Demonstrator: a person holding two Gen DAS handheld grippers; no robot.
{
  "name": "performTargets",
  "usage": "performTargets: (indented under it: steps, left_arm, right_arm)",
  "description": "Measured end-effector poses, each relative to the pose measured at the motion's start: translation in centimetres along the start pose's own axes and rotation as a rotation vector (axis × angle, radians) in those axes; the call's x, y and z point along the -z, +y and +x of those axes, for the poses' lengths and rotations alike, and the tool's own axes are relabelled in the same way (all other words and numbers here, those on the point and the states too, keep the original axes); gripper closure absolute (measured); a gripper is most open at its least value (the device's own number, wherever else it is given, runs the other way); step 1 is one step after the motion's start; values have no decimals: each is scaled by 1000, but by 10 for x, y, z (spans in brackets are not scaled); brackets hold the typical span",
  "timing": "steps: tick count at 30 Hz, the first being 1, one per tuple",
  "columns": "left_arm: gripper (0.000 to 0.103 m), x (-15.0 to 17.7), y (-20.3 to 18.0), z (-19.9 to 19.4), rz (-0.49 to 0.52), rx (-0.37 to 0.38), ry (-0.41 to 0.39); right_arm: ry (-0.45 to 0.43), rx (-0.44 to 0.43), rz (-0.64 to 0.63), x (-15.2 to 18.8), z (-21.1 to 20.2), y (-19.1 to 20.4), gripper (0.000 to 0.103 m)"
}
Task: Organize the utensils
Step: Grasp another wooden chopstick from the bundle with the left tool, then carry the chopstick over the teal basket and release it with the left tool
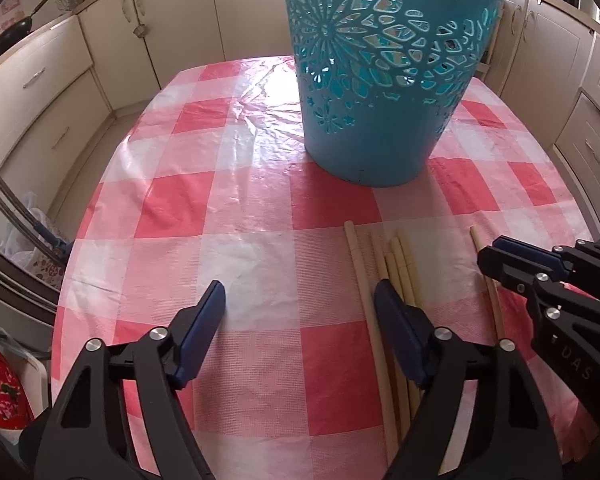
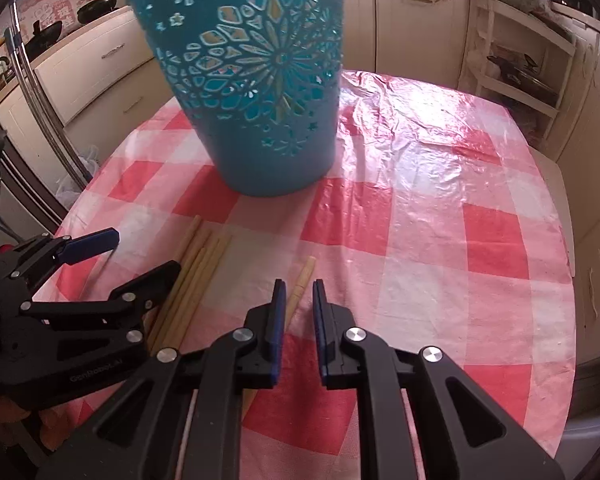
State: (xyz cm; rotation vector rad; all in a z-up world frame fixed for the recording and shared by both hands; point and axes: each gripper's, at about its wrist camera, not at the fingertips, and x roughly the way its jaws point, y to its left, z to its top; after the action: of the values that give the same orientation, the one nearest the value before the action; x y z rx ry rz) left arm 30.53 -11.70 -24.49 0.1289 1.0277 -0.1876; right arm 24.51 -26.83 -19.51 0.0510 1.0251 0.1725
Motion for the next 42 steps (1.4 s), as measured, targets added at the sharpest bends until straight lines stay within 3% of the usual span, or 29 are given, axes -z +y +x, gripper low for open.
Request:
performTargets:
  steps: [3, 5, 8, 10, 14, 17, 25, 29, 34, 42]
  left_arm:
    - [57, 0, -10, -3, 38, 27, -4]
    - [77, -1, -16, -5, 55, 55, -2]
    - [97, -3, -23, -5, 71, 90, 4]
    - [97, -5, -21, -4, 52, 110, 15]
    - [98, -8, 2, -3, -52, 220, 64]
    - [98, -6, 19, -14, -101, 290, 44]
    - [98, -13, 37, -91, -88, 479, -99]
    - [98, -39, 38, -137, -82, 545, -223]
    - [98, -105, 34, -183, -102, 521, -437]
    - [98, -186, 29, -189, -242, 396, -664]
  right_arm:
    - [-31, 1, -4, 5, -2, 1, 87]
    - [-41, -14, 2, 6, -2, 1, 81]
    - [-53, -18, -7, 7, -3, 3, 76]
    - [-53, -16, -14, 7, -2, 4, 75]
    - [-54, -30, -4, 7, -2, 5, 74]
    - [-53, -38, -11, 6, -1, 6, 69]
    - [-54, -40, -37, 8, 0, 13, 60]
    - [-56, -40, -35, 8, 0, 13, 60]
    - [-57, -46, -30, 9, -1, 12, 60]
    - [-57, -67, -23, 9, -2, 9, 58]
